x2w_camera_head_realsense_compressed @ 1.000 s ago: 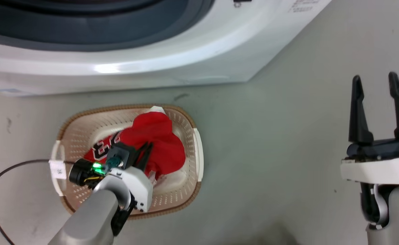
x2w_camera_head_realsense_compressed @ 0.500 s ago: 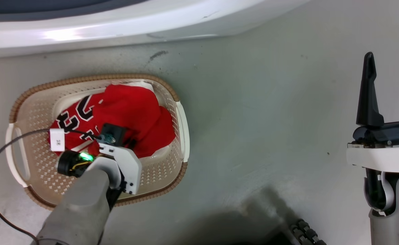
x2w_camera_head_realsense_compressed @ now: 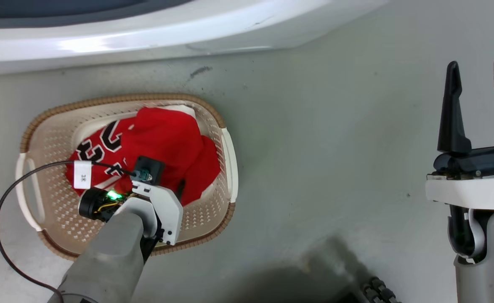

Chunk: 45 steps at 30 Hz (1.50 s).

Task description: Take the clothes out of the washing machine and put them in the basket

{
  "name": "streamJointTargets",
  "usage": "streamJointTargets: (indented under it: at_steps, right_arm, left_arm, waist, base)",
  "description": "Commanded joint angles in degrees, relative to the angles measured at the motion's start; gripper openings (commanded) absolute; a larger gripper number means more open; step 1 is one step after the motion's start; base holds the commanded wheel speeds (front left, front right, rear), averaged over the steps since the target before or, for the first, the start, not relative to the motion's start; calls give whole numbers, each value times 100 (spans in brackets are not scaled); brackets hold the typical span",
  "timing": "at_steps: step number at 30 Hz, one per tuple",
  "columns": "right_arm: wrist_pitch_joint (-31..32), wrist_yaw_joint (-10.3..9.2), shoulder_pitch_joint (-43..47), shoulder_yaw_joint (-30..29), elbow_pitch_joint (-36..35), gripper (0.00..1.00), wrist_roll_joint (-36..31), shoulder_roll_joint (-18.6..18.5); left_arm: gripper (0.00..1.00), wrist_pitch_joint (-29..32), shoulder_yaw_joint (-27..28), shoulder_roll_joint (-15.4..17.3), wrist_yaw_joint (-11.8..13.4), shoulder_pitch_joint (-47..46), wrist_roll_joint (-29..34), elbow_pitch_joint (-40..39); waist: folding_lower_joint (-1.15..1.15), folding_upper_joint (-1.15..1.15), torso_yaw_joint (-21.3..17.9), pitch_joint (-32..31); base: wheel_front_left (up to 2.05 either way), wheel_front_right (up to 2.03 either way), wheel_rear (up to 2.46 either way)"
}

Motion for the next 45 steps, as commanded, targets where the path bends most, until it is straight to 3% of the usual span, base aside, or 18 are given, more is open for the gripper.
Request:
streamJointTargets:
  at_steps: [1,7,12,19,26,37,45]
  right_arm:
    - [-13,-4,32,3,32,100,-44,5]
    - [-13,-4,263,33,184,100,-115,5]
    - [-13,-4,547,55,310,100,-200,5]
    - [-13,-4,912,43,453,100,-285,5]
    - [-13,-4,1213,29,519,100,-334,5]
    - [-13,-4,1565,17,576,100,-361,5]
    - [-13,-4,1810,-6,579,100,-373,5]
  left_arm:
    - [100,-83,-6,-4,-12,54,-2,21]
    - [100,-392,226,-149,105,342,-175,-185]
    - [100,-405,717,3,407,855,-93,-1164]
    - [100,-398,1615,79,746,1772,415,-2542]
    - [100,-398,2620,-73,980,2604,1119,-3885]
    - [100,-399,3812,-492,917,3651,2053,-5641]
    - [100,-398,4189,-673,873,4174,2381,-6382]
  waist:
    - [-1,0,69,-175]
    - [-1,0,214,-815]
    - [-1,0,355,-1380]
    - [-1,0,520,-2085]
    - [-1,0,703,-2665]
    - [-1,0,880,-3350]
    - [-1,0,927,-3673]
  base:
    - [0,0,0]
    - [0,0,0]
    - [0,0,0]
    - [0,0,0]
    - [0,0,0]
    - [0,0,0]
    - [0,0,0]
